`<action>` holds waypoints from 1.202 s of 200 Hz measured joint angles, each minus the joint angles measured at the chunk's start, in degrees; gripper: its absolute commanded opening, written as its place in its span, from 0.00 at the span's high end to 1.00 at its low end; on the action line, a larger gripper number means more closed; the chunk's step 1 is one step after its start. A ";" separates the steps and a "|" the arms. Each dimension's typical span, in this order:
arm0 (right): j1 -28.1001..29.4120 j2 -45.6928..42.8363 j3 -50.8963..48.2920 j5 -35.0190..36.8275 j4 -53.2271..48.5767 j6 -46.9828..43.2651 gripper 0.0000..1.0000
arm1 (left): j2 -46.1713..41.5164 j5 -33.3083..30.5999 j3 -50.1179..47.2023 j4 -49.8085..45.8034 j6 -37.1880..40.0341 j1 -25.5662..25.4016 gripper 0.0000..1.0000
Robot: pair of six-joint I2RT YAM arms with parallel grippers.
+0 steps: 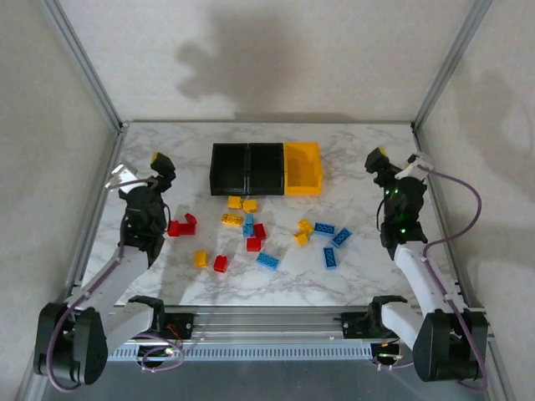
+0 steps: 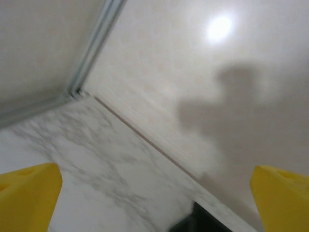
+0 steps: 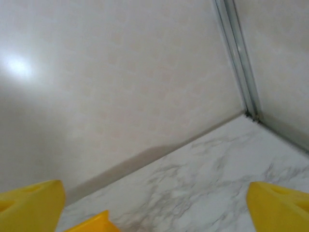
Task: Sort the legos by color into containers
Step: Pick up the lego from the center of the table.
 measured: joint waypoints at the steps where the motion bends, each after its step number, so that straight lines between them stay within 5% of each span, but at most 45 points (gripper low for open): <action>1: -0.04 -0.11 0.37 -0.22 -0.66 0.46 0.10 | -0.09 0.22 0.04 -0.26 -0.26 0.04 0.02; 25: -0.37 -0.94 4.66 -4.35 -10.80 5.44 0.10 | 0.44 8.26 4.46 -11.30 -5.44 -0.37 0.13; 37: -0.37 -0.37 7.08 -7.02 -17.31 6.05 0.18 | 1.18 11.96 6.49 -16.26 -6.54 -1.57 0.15; 52: -0.35 2.32 10.99 -9.16 -25.24 6.03 0.19 | 1.38 15.80 7.43 -21.31 -7.30 -3.87 0.03; 115: 2.01 10.05 13.99 -10.10 -49.77 6.95 0.19 | 1.42 20.74 7.26 -36.02 -7.69 -17.49 0.17; 191: 14.91 10.69 10.08 -9.88 -54.53 8.13 0.36 | 1.29 20.87 3.17 -35.78 -12.00 -31.54 0.27; 240: 25.14 22.75 16.92 -9.66 -54.21 1.31 0.40 | 2.80 20.72 0.13 -35.06 -15.69 -37.94 0.27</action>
